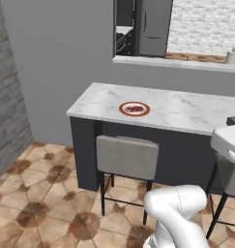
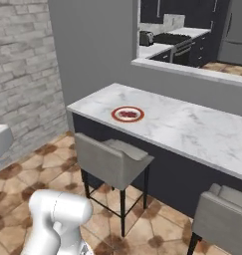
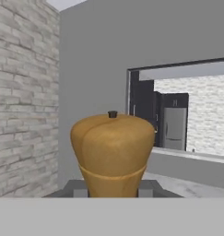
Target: Retrieve the shaker from the cabinet and place it next the steak on a plate on the dining table.
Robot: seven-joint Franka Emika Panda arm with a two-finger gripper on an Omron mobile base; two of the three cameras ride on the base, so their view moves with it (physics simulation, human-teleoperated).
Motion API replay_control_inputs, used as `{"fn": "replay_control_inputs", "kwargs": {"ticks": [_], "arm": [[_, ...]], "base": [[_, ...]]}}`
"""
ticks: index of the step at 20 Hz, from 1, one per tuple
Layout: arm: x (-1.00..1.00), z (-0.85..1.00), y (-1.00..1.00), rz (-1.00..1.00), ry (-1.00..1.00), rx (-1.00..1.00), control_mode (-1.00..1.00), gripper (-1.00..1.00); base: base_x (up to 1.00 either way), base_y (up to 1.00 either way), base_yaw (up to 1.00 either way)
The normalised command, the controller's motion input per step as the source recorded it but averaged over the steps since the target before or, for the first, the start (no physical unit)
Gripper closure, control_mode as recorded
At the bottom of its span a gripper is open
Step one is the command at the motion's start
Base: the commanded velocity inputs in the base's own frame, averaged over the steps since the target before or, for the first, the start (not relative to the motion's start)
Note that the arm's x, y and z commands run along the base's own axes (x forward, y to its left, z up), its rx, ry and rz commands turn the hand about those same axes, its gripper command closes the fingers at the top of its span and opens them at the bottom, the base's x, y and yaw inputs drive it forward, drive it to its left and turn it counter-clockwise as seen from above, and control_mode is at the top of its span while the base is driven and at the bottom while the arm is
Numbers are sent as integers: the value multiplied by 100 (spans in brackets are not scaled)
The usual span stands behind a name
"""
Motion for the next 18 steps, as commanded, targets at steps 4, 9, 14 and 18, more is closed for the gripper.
{"fn": "replay_control_inputs", "kwargs": {"ticks": [4,9,14,18], "arm": [[0,0,0,0,0,0,100,100],[0,0,0,0,0,0,100,100],[0,0,0,0,0,0,100,100],[0,0,0,0,0,0,100,100]], "base": [[56,4,-13],[65,13,-24],[65,35,-29],[50,60,-33]]}}
